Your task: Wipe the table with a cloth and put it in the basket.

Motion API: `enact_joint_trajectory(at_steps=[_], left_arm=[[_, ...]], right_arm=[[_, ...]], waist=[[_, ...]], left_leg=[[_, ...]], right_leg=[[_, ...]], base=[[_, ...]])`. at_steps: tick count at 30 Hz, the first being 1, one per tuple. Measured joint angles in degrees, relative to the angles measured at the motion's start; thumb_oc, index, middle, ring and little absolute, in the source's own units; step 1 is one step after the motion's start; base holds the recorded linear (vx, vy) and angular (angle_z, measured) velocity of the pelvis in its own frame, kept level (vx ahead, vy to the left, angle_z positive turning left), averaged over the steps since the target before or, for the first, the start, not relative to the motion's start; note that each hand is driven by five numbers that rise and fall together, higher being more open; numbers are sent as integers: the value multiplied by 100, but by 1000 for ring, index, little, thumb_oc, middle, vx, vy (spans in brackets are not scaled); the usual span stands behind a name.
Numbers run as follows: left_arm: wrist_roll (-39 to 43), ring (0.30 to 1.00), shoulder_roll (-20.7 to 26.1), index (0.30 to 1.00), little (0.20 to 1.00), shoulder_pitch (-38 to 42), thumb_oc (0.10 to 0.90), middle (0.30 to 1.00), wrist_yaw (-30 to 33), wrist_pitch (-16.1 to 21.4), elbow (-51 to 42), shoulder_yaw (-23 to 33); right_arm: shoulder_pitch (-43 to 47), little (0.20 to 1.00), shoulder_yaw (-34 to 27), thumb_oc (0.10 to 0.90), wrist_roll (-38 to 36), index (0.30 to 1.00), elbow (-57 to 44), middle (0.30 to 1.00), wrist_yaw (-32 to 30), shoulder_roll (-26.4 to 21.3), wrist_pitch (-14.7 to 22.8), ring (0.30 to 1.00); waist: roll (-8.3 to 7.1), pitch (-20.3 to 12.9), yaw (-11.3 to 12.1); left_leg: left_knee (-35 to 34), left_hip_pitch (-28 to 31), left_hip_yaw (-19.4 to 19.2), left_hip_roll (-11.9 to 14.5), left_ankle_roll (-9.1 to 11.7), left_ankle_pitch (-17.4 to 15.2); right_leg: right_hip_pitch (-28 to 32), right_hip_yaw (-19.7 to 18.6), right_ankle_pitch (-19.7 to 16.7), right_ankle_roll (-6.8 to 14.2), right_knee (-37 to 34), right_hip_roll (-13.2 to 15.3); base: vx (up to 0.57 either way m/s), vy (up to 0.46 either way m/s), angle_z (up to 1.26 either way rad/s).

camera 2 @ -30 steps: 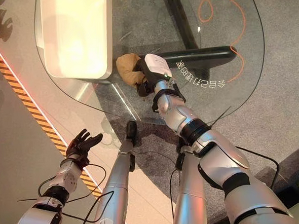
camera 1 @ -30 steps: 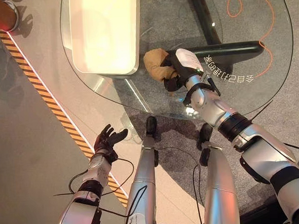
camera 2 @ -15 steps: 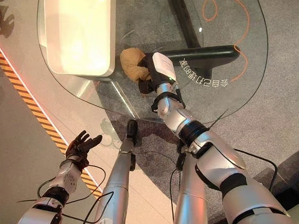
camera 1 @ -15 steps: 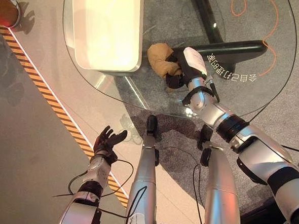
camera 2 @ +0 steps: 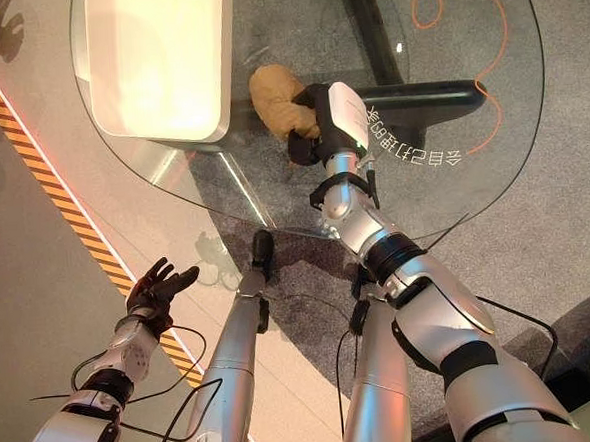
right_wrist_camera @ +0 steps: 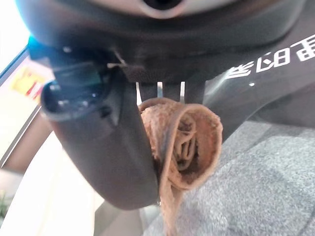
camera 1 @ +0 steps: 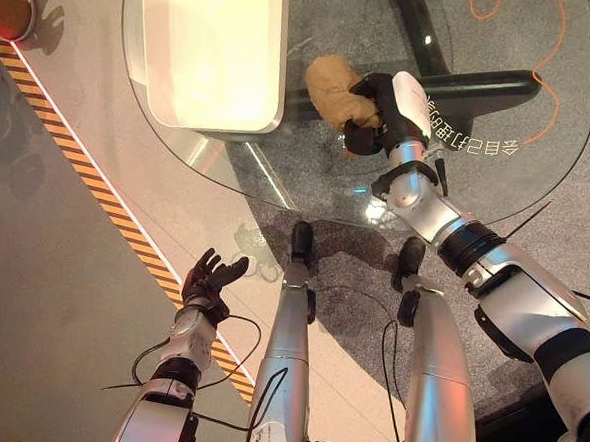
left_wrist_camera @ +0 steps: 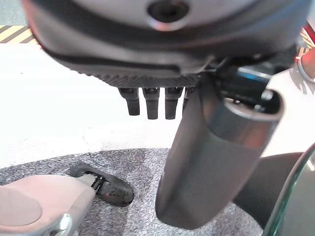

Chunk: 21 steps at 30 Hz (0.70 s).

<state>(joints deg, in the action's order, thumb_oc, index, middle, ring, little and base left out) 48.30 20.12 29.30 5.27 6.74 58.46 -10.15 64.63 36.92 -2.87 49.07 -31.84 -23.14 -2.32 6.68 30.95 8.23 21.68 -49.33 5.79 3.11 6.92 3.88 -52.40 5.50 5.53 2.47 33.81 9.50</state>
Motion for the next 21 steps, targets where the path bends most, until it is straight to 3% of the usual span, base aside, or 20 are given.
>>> enact_joint_trajectory(at_steps=[6,16,21], left_arm=[[20,900,235,900,900,2,800,900,-12,-18,-45,0],[42,900,377,900,900,15,800,900,-85,-135,-119,-2],[52,900,477,900,900,39,800,900,-117,-149,-115,-2]], right_arm=[[146,200,-206,100,-194,300,363,300,-25,-231,323,300],[339,200,-708,100,-514,300,874,300,-148,-472,458,300],[383,200,-1203,100,-666,300,1168,300,-561,-731,453,300]], waist=[[-38,11,-25],[-184,19,-54],[-231,26,-80]], left_leg=[[71,-78,0,-28,-29,-14],[147,-126,-43,-101,-124,-51],[177,-176,-43,-113,-155,-65]], right_leg=[[-14,-3,-21,43,-25,22],[-9,-92,-89,126,-113,58],[-26,-91,-135,130,-135,64]], base=[[2,-7,2],[1,-4,-1],[0,0,0]])
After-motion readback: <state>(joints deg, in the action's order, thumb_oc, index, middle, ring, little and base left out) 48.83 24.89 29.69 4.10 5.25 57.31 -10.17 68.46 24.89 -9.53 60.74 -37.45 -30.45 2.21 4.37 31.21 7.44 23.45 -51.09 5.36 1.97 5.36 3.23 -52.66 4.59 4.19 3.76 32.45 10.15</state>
